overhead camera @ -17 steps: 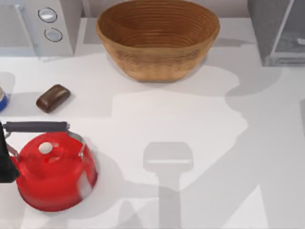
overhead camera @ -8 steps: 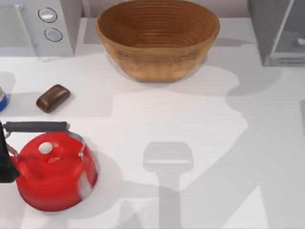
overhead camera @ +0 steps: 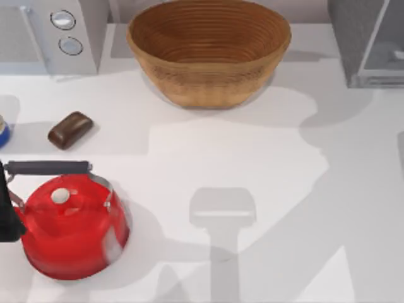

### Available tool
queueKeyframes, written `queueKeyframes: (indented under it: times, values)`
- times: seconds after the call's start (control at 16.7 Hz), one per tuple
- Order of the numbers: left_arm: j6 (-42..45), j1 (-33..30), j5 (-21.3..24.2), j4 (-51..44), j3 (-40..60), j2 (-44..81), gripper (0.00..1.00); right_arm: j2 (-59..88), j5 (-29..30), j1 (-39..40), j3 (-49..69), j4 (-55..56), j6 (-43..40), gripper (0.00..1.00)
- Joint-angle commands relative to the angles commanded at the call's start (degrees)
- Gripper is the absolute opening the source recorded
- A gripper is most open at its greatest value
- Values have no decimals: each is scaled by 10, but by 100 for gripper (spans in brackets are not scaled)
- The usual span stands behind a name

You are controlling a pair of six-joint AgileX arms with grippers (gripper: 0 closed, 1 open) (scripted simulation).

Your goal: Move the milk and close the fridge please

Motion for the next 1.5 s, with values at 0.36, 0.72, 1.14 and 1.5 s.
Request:
queueKeyframes:
  times: [0.36,0.72,1.14,1.5]
  values:
    - [0,0,0,0,0,0,100,0,0,0,0,0,0,98]
    - [0,0,0,0,0,0,100,0,0,0,0,0,0,100]
    - [0,0,0,0,0,0,100,-36,-1,8,-21,-10,2,100]
    - [0,0,0,0,0,0,100,-269,13,31,-149,-73,4,100]
